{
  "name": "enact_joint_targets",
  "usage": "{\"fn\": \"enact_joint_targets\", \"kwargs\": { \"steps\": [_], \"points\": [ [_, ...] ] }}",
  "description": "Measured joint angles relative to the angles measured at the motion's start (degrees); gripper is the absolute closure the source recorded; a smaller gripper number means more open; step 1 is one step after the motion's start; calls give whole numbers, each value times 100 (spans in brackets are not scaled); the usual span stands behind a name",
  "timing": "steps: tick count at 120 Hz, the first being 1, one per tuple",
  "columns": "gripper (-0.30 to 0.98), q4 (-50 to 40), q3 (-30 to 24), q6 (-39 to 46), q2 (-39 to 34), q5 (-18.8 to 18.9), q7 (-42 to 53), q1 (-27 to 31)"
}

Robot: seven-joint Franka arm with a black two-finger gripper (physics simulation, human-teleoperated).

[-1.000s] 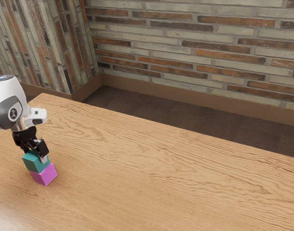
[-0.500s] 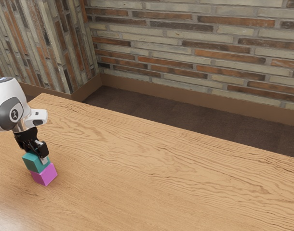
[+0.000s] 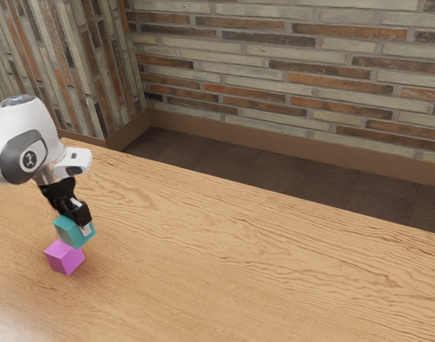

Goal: Pick up the blue block with one arm, and put the blue block on the table with one arm

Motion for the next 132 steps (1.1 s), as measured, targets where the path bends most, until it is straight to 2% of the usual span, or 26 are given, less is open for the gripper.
{"fn": "enact_joint_targets", "kwargs": {
  "steps": [11,42,77,105,117,124,132],
  "points": [
    [29,-91,-651,-63,-61,-37,-242,-24],
    [30,-801,-1576,261,-106,-499,-804,-24],
    [29,-1051,-1677,654,213,-762,-1224,-19],
    [10,-982,-1626,698,212,-912,-1415,-23],
    [6,-249,-1542,313,190,-924,-1494,-19],
    [5,825,-1459,-207,306,-927,-1565,-20],
    [3,2477,-1284,-1012,737,-925,-1643,-40]
  ]
}}
